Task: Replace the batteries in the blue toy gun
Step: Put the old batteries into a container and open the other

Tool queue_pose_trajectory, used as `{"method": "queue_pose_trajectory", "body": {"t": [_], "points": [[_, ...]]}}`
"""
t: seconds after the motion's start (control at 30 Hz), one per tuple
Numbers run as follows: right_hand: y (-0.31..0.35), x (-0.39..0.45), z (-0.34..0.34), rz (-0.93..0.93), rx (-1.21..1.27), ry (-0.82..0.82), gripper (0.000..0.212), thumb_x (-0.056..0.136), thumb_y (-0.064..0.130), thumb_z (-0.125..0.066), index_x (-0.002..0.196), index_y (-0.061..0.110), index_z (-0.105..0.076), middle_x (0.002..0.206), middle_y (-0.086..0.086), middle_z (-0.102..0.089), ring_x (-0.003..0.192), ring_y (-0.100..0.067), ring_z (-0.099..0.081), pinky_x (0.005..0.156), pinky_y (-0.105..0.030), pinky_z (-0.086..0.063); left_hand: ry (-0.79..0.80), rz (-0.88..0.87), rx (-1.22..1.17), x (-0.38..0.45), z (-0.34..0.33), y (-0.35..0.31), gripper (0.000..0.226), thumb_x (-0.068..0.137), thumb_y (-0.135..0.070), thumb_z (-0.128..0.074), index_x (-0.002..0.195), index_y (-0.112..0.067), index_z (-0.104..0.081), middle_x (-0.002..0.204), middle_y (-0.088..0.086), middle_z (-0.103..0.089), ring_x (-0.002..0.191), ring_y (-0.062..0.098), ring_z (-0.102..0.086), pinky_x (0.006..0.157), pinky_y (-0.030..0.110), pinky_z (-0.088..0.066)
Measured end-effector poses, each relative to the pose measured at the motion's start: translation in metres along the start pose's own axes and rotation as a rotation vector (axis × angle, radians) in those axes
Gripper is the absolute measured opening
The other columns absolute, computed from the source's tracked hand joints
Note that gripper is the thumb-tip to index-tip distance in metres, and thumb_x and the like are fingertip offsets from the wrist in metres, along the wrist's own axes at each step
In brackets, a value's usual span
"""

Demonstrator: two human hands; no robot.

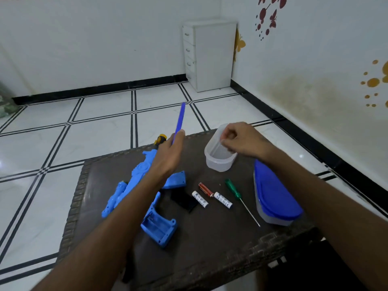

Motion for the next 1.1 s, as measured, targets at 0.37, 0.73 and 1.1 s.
{"method": "queue_pose_trajectory", "body": {"t": [0.37, 0.73, 1.1], "points": [[0.017, -0.072, -0.072, 0.078, -0.571, 0.418, 0.052, 0.077, 0.029, -0.079, 0.121, 0.012, -0.055, 0.118, -0.008, -0.060, 0.107, -0.026, -0.058, 0.087, -0.036, -0.050, -0.079, 0.041, -0.157, -0.029, 0.049, 0.026, 0.036, 0.097, -0.055, -0.031, 0.116, -0.028, -0.046, 0.114, 0.006, -0.059, 0.101, 0.025, -0.061, 0.091, 0.040, -0.051], [0.023, -0.064, -0.064, -0.010, -0.442, 0.319, 0.022, 0.081, 0.012, -0.073, 0.102, 0.009, -0.066, 0.107, -0.007, -0.067, 0.096, -0.021, -0.063, 0.074, -0.027, -0.048, -0.098, 0.007, -0.160, -0.044, 0.060, 0.026, 0.056, 0.098, -0.051, -0.033, 0.144, -0.019, -0.038, 0.126, 0.006, -0.054, 0.105, 0.022, -0.058, 0.086, 0.035, -0.050], [0.028, -0.045, -0.093, 0.001, -0.531, 0.300, 0.026, 0.077, 0.015, -0.072, 0.072, 0.016, -0.047, 0.091, -0.010, -0.062, 0.085, -0.026, -0.062, 0.065, -0.030, -0.048, -0.082, -0.034, -0.141, -0.051, 0.059, 0.020, 0.054, 0.100, -0.050, -0.032, 0.144, -0.021, -0.038, 0.123, 0.001, -0.052, 0.103, 0.016, -0.056, 0.074, 0.024, -0.047]]}}
Point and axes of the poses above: each hand's wrist, its own x-axis towards the middle knuckle, its own z-axis out of the back of the hand, y = z × x, the point moved 4 cm from there along x, towards the middle knuckle
